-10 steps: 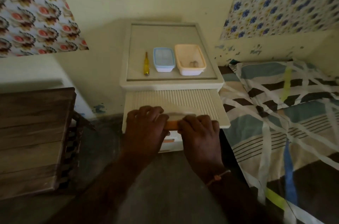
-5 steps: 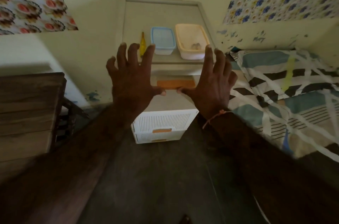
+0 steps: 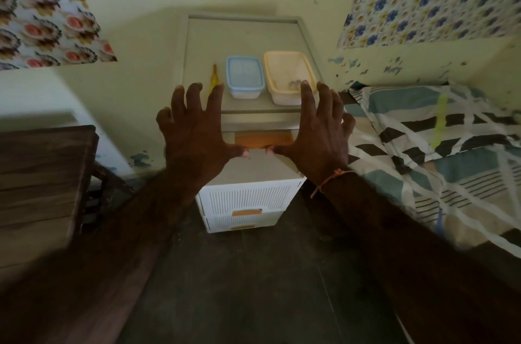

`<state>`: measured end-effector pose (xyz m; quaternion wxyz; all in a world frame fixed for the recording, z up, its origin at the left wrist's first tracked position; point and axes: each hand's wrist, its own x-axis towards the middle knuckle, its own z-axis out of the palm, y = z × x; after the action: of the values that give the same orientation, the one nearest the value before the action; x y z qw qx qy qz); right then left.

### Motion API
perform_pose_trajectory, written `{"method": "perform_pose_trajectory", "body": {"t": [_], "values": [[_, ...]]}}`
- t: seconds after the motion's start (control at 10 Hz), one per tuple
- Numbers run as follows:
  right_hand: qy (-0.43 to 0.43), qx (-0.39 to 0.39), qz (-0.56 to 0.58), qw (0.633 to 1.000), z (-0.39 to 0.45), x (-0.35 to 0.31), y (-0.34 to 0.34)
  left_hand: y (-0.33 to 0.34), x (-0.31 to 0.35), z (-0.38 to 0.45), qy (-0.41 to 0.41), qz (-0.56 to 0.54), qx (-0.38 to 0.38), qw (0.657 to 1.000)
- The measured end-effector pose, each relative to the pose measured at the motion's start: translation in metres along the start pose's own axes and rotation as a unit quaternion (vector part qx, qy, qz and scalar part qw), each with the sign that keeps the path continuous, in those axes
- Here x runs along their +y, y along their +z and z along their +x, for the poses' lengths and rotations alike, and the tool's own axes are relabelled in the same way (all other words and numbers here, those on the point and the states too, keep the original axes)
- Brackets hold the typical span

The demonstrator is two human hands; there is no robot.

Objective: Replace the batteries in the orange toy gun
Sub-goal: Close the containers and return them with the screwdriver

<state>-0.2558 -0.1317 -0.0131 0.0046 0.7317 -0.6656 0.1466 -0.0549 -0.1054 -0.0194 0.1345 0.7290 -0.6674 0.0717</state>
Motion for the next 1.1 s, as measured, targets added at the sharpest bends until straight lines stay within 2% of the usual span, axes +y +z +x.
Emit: {"method": "perform_pose_trajectory", "body": {"t": [0.2, 0.3, 0.4, 0.5, 0.6, 0.7, 0.8, 0.9, 1.0, 1.1], "values": [[-0.011, -0.021, 0.034, 0.999, -0.002, 0.003, -0.005, -0.009, 0.0, -0.003, 0.004, -0.023, -0.027, 0.999], [0.007, 0.003, 0.111, 0.994, 0.001, 0.009, -0.017, -0.025, -0.002, 0.007, -0.012, -0.11, -0.011, 0.994], [0.02, 0.07, 0.175, 0.982, 0.01, 0.014, -0.027, -0.034, -0.004, 0.028, -0.055, -0.227, 0.031, 0.972], [0.094, 0.077, 0.261, 0.958, 0.034, 0.014, -0.031, -0.032, -0.001, 0.057, -0.112, -0.227, -0.013, 0.967], [0.187, 0.028, 0.329, 0.925, 0.059, 0.011, -0.033, -0.026, 0.004, 0.079, -0.134, -0.159, -0.104, 0.973], [0.213, 0.002, 0.331, 0.919, 0.072, 0.012, -0.036, -0.024, 0.008, 0.094, -0.147, -0.136, -0.141, 0.97], [0.202, -0.035, 0.343, 0.917, 0.079, 0.014, -0.035, -0.025, 0.005, 0.104, -0.169, -0.093, -0.146, 0.97], [0.215, -0.074, 0.413, 0.882, 0.083, 0.02, -0.031, -0.029, 0.002, 0.113, -0.198, -0.13, -0.105, 0.966], [0.223, -0.087, 0.461, 0.855, 0.085, 0.025, -0.028, -0.03, 0.012, 0.119, -0.256, -0.29, -0.083, 0.918], [0.224, -0.087, 0.475, 0.847, 0.084, 0.025, -0.025, -0.029, 0.032, 0.119, -0.316, -0.355, -0.068, 0.877]]}}
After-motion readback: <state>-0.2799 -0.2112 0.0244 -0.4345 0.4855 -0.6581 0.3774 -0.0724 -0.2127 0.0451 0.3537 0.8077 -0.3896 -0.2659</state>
